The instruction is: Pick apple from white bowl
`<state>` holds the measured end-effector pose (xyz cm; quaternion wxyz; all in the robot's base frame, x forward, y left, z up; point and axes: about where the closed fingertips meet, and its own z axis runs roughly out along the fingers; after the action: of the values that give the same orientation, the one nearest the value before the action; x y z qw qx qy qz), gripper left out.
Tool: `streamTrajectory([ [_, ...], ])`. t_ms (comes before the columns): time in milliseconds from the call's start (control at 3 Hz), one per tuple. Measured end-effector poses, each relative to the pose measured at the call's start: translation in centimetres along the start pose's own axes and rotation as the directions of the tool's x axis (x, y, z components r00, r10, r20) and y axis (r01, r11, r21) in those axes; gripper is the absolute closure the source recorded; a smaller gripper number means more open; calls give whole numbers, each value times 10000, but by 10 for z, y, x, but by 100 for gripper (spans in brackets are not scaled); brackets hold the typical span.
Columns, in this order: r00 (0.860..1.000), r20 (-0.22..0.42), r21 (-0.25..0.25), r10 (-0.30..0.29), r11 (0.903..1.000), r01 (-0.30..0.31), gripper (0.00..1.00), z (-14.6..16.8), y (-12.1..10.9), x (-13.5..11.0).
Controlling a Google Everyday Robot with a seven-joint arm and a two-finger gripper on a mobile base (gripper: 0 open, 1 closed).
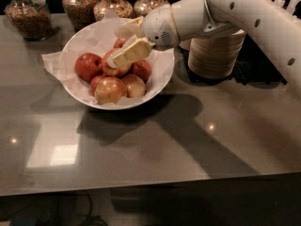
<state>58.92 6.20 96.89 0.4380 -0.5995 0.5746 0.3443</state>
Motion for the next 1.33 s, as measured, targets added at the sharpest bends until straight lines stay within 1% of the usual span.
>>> streamTrajectory([
  [333,10000,-47,30,18,10000,-18,30,1,-2,3],
  [1000,9989,-276,-75,367,9993,-369,37,15,-7,23],
  [1333,9974,-394,-237,604,9978,-614,38,26,-7,36],
])
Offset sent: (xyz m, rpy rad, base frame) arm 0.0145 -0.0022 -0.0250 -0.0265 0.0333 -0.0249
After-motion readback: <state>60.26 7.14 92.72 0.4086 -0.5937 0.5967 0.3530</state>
